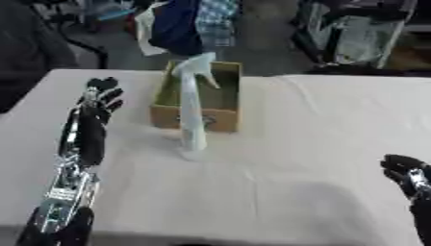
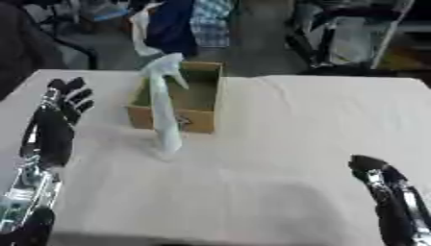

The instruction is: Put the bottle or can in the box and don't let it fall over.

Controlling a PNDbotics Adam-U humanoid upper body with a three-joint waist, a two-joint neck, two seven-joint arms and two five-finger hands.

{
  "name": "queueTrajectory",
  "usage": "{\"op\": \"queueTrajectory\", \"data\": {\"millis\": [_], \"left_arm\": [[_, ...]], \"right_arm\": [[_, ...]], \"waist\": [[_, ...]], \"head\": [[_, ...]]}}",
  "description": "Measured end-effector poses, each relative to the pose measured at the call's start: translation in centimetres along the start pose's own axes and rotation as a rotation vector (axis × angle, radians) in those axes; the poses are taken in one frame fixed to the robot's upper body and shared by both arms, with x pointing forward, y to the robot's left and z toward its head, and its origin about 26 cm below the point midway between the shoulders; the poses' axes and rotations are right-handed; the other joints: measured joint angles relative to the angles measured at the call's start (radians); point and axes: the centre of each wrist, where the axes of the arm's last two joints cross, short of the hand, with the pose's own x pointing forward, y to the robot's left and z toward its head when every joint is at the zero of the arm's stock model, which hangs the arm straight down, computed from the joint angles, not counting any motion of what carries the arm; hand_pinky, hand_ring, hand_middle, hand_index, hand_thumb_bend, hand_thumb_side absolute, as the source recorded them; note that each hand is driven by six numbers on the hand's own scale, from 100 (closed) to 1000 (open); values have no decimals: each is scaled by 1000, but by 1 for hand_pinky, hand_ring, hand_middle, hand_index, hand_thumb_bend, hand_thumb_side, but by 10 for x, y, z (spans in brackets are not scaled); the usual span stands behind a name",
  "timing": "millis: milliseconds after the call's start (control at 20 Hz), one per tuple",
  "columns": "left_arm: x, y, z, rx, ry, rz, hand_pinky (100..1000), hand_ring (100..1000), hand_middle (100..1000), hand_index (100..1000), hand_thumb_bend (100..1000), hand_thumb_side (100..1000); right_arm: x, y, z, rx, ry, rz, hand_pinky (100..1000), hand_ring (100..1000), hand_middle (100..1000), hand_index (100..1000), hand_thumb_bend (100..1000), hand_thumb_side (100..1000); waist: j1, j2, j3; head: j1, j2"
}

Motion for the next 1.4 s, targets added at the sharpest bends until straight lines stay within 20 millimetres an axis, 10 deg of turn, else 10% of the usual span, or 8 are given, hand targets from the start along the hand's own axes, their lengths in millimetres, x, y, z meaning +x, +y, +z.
{"op": "queueTrajectory", "data": {"millis": [600, 1400], "left_arm": [[17, 15, -7, -137, -140, -215, 955, 962, 975, 871, 100, 544], [117, 33, -92, -720, -187, -857, 930, 948, 969, 933, 100, 301]], "right_arm": [[0, 0, 0, 0, 0, 0, 877, 805, 732, 718, 100, 635], [-2, -5, 3, 4, 17, 29, 878, 806, 734, 718, 100, 632]], "waist": [[0, -1, 5], [25, -16, -23]], "head": [[-8, 0], [-35, 3]]}}
